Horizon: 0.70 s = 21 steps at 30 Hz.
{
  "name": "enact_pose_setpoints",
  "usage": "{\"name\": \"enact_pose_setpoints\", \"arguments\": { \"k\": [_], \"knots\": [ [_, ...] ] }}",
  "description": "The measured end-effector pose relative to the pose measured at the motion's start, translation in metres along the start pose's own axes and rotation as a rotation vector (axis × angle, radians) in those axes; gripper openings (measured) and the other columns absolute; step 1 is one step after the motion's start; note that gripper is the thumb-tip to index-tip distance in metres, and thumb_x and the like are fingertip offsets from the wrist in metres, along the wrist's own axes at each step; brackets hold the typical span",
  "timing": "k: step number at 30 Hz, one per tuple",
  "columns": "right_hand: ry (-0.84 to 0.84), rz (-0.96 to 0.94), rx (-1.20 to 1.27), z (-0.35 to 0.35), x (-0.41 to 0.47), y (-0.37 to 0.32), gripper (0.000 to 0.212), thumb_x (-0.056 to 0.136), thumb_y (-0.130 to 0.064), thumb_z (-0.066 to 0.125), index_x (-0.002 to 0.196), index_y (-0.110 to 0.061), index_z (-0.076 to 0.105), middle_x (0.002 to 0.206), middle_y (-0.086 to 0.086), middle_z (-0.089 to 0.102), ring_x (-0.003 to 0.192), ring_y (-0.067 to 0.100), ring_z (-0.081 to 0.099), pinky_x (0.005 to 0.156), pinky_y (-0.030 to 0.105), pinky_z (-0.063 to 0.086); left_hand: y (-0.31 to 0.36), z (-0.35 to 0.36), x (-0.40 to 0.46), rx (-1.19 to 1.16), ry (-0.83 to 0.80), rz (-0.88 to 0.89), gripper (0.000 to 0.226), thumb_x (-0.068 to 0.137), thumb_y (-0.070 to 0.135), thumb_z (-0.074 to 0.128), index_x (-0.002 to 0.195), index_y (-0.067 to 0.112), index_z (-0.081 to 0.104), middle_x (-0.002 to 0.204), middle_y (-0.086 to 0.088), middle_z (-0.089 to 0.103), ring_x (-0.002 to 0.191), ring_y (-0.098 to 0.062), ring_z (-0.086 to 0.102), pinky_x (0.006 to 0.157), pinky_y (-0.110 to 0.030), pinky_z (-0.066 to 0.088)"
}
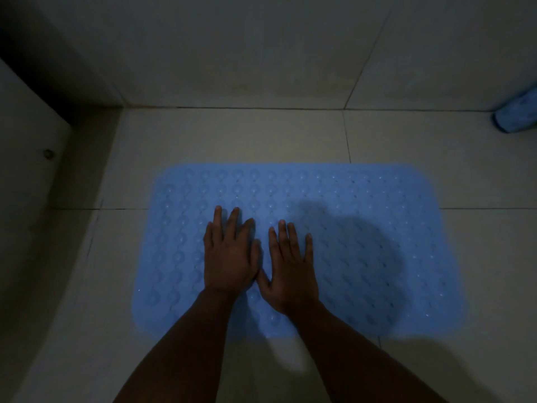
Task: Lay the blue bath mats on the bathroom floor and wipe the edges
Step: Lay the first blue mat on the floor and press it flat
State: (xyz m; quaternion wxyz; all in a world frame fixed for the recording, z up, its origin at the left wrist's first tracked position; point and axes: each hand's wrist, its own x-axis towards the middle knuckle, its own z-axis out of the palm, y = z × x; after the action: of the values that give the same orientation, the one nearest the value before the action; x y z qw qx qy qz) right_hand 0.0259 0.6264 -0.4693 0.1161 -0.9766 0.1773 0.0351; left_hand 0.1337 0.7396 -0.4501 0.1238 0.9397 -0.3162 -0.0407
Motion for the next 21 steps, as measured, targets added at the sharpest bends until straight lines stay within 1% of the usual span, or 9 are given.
{"name": "enact_pose_setpoints", "arguments": {
  "k": [4, 7, 9, 11, 13, 16, 18, 21],
  "knots": [
    [-0.086, 0.011, 0.003, -0.004, 0.005, -0.002, 0.084, 0.095, -0.061, 0.028, 0.161, -0.011, 0.015, 0.169, 0.014, 0.001, 0.157, 0.03, -0.006, 0.122, 0.062, 0.001, -0.002, -0.004, -0.003, -0.011, 0.023, -0.002, 0.053, 0.1, 0.045, 0.041, 0.145, 0.021, 0.053, 0.163, -0.01, 0.035, 0.157, -0.036, 0.008, 0.121, -0.056, 0.023],
    [-0.22, 0.004, 0.047, -0.026, 0.015, 0.0, 0.08, 0.096, -0.06, 0.018, 0.16, -0.013, 0.016, 0.169, 0.012, 0.001, 0.157, 0.03, -0.002, 0.122, 0.063, 0.0, -0.003, -0.01, -0.005, -0.01, -0.007, -0.002, 0.055, 0.099, 0.047, 0.037, 0.146, 0.021, 0.051, 0.163, -0.01, 0.034, 0.157, -0.036, 0.006, 0.122, -0.057, 0.021],
    [-0.289, 0.013, 0.116, -0.049, 0.024, 0.003, 0.071, 0.1, -0.056, 0.026, 0.16, -0.018, 0.019, 0.17, 0.008, 0.007, 0.157, 0.025, 0.005, 0.122, 0.063, 0.003, -0.002, -0.012, -0.011, -0.018, 0.0, -0.022, 0.056, 0.099, 0.047, 0.036, 0.146, 0.02, 0.052, 0.163, -0.011, 0.035, 0.157, -0.036, 0.008, 0.122, -0.057, 0.021],
    [-0.323, 0.021, 0.212, -0.069, 0.034, 0.013, 0.065, 0.103, -0.048, 0.039, 0.159, -0.021, 0.021, 0.167, 0.005, 0.021, 0.154, 0.024, 0.017, 0.123, 0.058, 0.013, 0.0, -0.012, -0.016, -0.03, 0.013, -0.06, 0.056, 0.1, 0.047, 0.033, 0.146, 0.02, 0.052, 0.163, -0.011, 0.036, 0.156, -0.037, 0.011, 0.121, -0.057, 0.02],
    [-0.277, 0.04, 0.284, -0.081, 0.039, 0.033, 0.061, 0.101, -0.043, 0.044, 0.156, -0.02, 0.032, 0.16, 0.006, 0.037, 0.149, 0.027, 0.03, 0.121, 0.051, 0.025, 0.009, -0.011, -0.019, -0.046, 0.019, -0.082, 0.057, 0.1, 0.046, 0.032, 0.145, 0.019, 0.053, 0.162, -0.012, 0.037, 0.156, -0.038, 0.013, 0.121, -0.058, 0.022],
    [-0.165, 0.127, 0.36, -0.093, 0.042, 0.063, 0.063, 0.088, -0.043, 0.038, 0.143, -0.016, 0.053, 0.148, 0.011, 0.053, 0.139, 0.03, 0.046, 0.115, 0.046, 0.037, 0.033, -0.006, -0.021, -0.067, 0.033, -0.026, 0.056, 0.096, 0.043, 0.037, 0.14, 0.016, 0.058, 0.157, -0.014, 0.044, 0.153, -0.042, 0.021, 0.117, -0.06, 0.029],
    [-0.106, 0.151, 0.377, -0.1, 0.044, 0.082, 0.057, 0.087, -0.039, 0.041, 0.135, -0.015, 0.06, 0.14, 0.011, 0.059, 0.133, 0.031, 0.051, 0.111, 0.047, 0.042, 0.055, -0.001, -0.02, -0.086, 0.011, 0.028, 0.056, 0.095, 0.043, 0.038, 0.142, 0.017, 0.057, 0.158, -0.013, 0.043, 0.153, -0.042, 0.02, 0.118, -0.06, 0.029],
    [-0.019, 0.164, 0.383, -0.109, 0.049, 0.105, 0.045, 0.093, -0.034, 0.046, 0.129, -0.016, 0.064, 0.134, 0.01, 0.062, 0.128, 0.031, 0.054, 0.108, 0.049, 0.045, 0.088, 0.011, -0.014, -0.105, -0.048, 0.13, 0.058, 0.096, 0.043, 0.036, 0.145, 0.016, 0.053, 0.16, -0.014, 0.039, 0.154, -0.043, 0.016, 0.119, -0.061, 0.027]
  ]
}}
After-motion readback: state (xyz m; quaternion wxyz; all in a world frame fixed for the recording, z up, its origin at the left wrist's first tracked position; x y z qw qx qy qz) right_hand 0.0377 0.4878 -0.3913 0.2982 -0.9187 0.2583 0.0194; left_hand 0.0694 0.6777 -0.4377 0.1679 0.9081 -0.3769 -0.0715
